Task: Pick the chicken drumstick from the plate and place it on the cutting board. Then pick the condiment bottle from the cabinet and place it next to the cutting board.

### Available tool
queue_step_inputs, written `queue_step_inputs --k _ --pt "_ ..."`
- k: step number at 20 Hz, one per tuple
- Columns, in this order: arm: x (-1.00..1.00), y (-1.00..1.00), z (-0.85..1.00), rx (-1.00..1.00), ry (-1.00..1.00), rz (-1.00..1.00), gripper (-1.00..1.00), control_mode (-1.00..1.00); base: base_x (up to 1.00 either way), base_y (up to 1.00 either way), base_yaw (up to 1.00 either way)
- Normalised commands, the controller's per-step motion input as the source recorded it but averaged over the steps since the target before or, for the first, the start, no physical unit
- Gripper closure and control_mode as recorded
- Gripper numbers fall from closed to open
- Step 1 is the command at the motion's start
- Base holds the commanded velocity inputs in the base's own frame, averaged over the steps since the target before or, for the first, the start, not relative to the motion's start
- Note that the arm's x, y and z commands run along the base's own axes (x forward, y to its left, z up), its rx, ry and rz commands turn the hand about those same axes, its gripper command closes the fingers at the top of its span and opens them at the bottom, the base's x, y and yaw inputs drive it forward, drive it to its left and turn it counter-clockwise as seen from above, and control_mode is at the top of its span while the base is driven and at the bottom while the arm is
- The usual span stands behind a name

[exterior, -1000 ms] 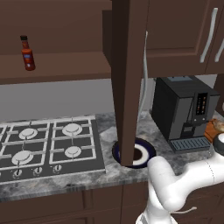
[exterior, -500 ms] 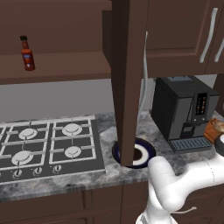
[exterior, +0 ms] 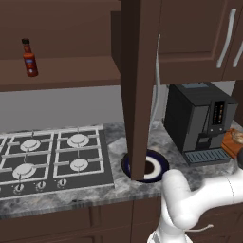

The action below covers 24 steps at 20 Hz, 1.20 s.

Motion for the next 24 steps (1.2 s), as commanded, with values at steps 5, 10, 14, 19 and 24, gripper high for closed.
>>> queue_step_inputs --k 5,10,14,19,24 --pt "-0.32 0.0 0.72 0.0 -0.1 0.0 -1.0 -1.0 0.0 0.0 0.0" --pt "-0.42 0.09 0.66 -0.01 -0.19 -0.01 -1.0 -1.0 0.0 0.0 0.0" --pt "-0.57 0.34 0.32 -0.07 -0.22 -0.03 -1.0 -1.0 0.0 0.0 0.0" --pt "-0.66 0.71 0.0 -0.11 -0.24 0.0 -1.0 -1.0 0.0 0.0 0.0" --pt "-0.7 0.97 0.0 -0.18 -0.3 -0.01 -1.0 -1.0 0.0 0.0 0.0"
